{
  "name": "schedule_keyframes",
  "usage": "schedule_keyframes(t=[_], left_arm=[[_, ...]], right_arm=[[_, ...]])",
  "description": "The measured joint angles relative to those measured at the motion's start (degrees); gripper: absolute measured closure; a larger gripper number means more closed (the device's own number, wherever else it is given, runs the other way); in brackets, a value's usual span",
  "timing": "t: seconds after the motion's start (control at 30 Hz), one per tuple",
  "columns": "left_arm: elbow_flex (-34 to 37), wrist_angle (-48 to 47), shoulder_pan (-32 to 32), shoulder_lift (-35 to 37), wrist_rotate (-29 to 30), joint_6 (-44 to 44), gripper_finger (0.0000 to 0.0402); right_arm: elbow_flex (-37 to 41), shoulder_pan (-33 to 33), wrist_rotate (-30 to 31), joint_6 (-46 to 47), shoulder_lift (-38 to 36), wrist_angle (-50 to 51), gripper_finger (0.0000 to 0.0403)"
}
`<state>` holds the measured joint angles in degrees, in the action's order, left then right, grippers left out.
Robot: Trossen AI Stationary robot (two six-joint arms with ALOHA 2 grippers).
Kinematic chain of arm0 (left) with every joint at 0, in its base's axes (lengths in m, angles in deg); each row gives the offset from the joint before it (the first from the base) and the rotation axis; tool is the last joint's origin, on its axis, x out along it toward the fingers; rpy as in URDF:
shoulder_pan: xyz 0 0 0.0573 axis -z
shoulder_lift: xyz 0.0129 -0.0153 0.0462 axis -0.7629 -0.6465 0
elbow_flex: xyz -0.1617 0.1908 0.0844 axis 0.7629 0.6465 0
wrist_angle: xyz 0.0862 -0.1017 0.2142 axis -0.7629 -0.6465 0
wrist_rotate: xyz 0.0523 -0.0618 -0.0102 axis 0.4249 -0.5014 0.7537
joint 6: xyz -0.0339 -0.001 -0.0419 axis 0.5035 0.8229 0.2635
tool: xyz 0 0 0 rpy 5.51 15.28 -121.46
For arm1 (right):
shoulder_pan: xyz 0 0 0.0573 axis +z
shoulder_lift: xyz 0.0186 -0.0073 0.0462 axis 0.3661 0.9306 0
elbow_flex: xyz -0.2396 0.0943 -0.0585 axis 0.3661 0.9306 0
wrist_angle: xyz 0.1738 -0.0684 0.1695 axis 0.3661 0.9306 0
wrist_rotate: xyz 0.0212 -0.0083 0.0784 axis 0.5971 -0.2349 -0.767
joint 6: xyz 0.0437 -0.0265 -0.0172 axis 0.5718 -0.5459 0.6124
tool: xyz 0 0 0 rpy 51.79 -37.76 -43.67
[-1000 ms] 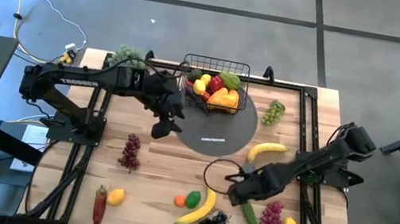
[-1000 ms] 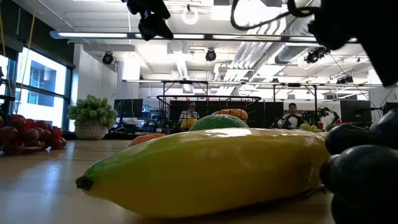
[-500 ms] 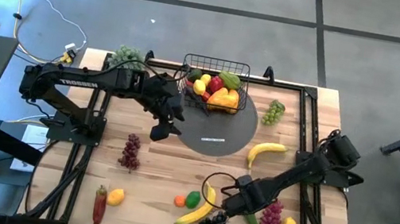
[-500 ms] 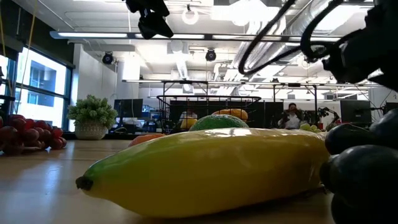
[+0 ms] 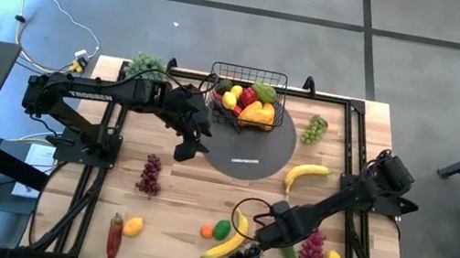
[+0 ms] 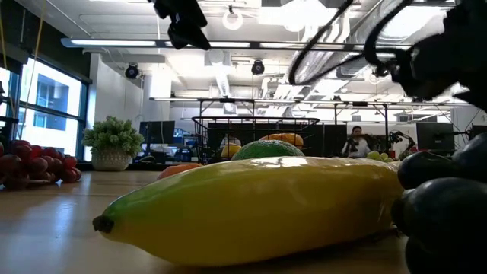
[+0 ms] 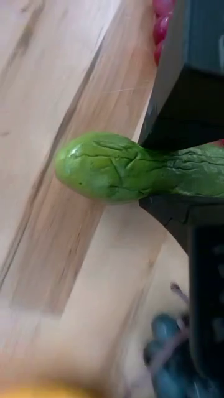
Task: Build produce basket
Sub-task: Put the cucumber into the wire basket
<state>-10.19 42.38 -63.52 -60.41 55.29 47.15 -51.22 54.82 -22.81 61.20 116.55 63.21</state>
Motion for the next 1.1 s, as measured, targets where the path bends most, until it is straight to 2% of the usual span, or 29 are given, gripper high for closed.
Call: schedule_keyframes(t=[0.13, 0.43, 0.7, 0.93, 1.1], left_arm=[[0.00, -0.32, -0.02, 0.00, 1.74, 0.77, 0.0149], [-0.02, -0.54, -0.04, 0.20, 14.82, 2.82, 0.0149], [-0.20, -0.74, -0.58, 1.76, 29.00, 4.85, 0.0149], [-0.22, -0.90, -2.06, 6.04, 39.45, 5.26, 0.0149], [-0.24, -0.76, -3.45, 9.80, 41.96, 5.38, 0.0149]], right_arm=[[-1.44, -0.62, 4.85, -0.41, -1.91, -0.17, 0.0339], [-5.90, -6.62, 15.42, -11.23, -4.86, -0.13, 0.0339], [-12.32, -17.37, 21.63, -29.63, -4.86, -0.44, 0.0339], [-17.77, -28.79, 24.03, -44.53, -4.86, -1.37, 0.0339], [-20.88, -36.65, 23.74, -56.57, -4.86, -7.00, 0.0339]])
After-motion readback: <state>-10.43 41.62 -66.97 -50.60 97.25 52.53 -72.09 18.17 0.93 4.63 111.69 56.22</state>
